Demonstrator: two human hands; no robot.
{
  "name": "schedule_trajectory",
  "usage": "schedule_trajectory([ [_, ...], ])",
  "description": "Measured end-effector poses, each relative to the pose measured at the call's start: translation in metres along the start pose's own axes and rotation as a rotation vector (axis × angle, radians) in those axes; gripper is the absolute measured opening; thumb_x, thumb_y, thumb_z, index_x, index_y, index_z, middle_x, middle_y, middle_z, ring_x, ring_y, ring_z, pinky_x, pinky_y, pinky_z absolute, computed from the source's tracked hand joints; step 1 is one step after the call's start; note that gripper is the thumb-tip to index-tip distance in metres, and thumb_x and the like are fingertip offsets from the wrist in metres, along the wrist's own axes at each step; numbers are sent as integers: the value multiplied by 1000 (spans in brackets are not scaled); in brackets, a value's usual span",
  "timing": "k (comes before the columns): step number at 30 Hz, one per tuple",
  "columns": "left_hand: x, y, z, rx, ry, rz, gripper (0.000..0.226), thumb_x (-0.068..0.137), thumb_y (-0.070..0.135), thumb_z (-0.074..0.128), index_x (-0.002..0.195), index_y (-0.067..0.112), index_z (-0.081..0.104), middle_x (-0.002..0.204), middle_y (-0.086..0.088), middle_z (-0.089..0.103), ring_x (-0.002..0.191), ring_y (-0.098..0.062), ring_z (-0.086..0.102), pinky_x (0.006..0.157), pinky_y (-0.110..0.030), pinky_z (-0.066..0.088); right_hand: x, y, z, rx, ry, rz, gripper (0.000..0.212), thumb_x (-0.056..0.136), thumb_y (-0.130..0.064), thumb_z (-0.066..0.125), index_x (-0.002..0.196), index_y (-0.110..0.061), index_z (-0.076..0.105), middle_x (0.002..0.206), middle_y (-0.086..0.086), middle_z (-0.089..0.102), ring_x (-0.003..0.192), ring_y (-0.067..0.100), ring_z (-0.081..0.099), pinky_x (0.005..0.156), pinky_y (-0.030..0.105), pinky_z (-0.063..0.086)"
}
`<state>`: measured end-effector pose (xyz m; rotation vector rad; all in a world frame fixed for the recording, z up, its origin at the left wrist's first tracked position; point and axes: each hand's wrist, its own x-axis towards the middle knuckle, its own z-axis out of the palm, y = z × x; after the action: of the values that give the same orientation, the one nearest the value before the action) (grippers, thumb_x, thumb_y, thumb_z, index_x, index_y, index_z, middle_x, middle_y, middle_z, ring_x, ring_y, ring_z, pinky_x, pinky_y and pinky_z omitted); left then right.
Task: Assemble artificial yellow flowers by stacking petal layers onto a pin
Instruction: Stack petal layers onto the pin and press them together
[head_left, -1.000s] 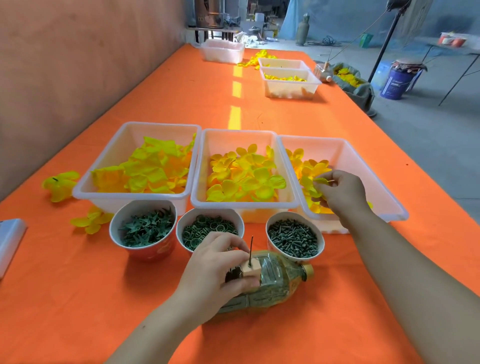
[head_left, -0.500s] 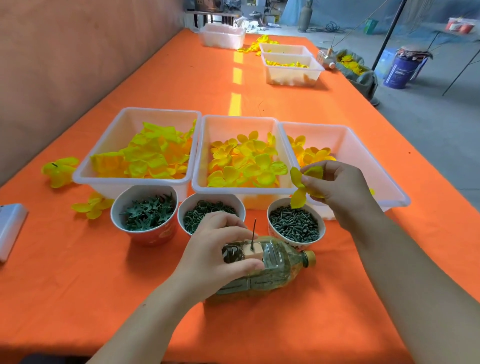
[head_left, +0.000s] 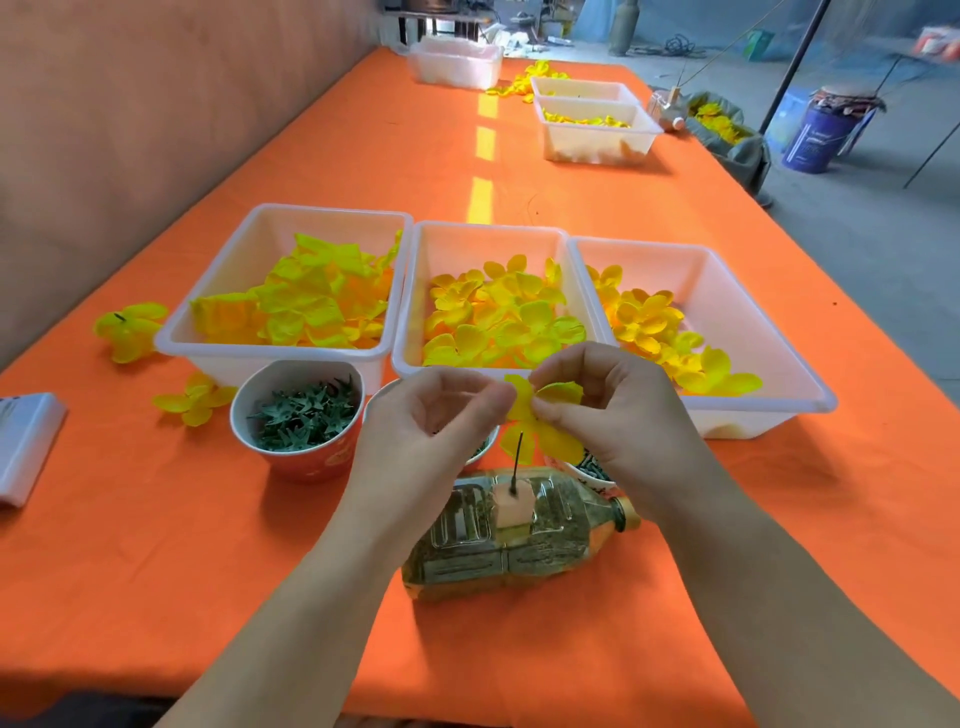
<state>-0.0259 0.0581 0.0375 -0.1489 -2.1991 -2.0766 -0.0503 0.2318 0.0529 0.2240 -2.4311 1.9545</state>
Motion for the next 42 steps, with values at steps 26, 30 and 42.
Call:
schedule_trajectory([
  [26, -9, 9, -2, -143, -96, -350, 11, 82, 8, 77, 89, 9, 68, 77, -6, 74, 72, -21, 75, 46, -21, 46, -24, 1, 8, 239, -106, 351, 13, 85, -8, 73, 95, -16, 70, 78, -1, 74, 70, 14, 72, 54, 21, 51],
  [30, -13, 13, -3, -289, -79, -401, 23, 73, 11, 80, 93, 10, 69, 81, -6, 74, 76, -22, 76, 42, -18, 43, -28, -1, 9, 338, -65, 326, 11, 85, -9, 72, 95, -15, 71, 80, 1, 74, 71, 15, 72, 52, 21, 50],
  [42, -12, 25, -6, -372, -128, -345, 21, 65, 12, 82, 83, 22, 79, 85, -7, 75, 72, -23, 75, 41, -18, 47, -35, -13, 10, 458, -95, 258, 13, 86, -9, 70, 96, -16, 72, 80, 2, 74, 74, 19, 75, 52, 23, 50],
])
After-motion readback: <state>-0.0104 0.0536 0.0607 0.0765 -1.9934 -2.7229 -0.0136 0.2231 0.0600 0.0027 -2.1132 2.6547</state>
